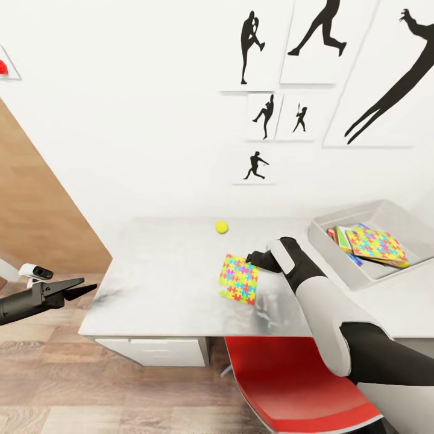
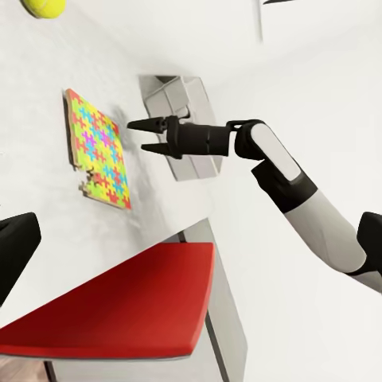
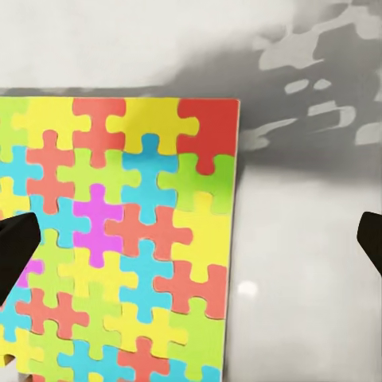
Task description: Put all the toys in the child's room - the three board games (two on the bed and one on the table), the two jigsaw puzzles on the table, and the tennis ball on the table - inside the toy box on the table in the child's room.
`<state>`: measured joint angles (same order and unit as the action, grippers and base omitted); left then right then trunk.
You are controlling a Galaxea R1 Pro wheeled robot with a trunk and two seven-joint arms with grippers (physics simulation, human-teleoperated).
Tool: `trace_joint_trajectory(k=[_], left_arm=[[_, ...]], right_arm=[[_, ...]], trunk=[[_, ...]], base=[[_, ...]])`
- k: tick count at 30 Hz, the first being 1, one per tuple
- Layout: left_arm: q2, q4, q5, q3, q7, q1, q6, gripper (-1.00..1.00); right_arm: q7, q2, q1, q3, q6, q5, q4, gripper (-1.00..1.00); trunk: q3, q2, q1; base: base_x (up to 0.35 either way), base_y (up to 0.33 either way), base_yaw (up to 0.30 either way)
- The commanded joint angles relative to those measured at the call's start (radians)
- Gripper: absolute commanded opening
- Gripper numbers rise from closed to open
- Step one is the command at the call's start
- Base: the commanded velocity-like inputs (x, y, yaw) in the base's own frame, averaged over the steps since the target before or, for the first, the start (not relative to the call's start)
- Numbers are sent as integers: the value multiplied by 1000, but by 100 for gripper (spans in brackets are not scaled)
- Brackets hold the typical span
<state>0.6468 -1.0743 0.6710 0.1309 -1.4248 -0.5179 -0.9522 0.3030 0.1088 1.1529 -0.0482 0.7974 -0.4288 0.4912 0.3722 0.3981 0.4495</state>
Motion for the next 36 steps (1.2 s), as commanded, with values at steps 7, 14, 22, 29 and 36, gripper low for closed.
trace_joint_trajectory(k=[7, 14, 22, 29, 36], left_arm=[[1, 0, 2, -1, -2, -1, -10, 100], [1, 1, 2, -1, -2, -1, -11, 100], [1, 0, 2, -1, -2, -1, -10, 100], [1, 1, 2, -1, -2, -1, -10, 100], [1, 1, 2, -1, -2, -1, -10, 100]], right_arm=[[2, 2, 1, -4, -1, -8, 1, 100], [-48, 2, 1, -4, -3, -8, 1, 100], [-57, 2, 1, -4, -18, 1, -2, 100], [-58, 1, 1, -4, -21, 0, -6, 100], [-57, 2, 1, -4, -21, -4, -6, 100]], trunk=[[13, 2, 0], [23, 2, 0], [25, 2, 0], [25, 2, 0], [25, 2, 0]], base=[[0, 3, 0], [0, 97, 0], [0, 16, 0], [0, 0, 0], [0, 10, 0]])
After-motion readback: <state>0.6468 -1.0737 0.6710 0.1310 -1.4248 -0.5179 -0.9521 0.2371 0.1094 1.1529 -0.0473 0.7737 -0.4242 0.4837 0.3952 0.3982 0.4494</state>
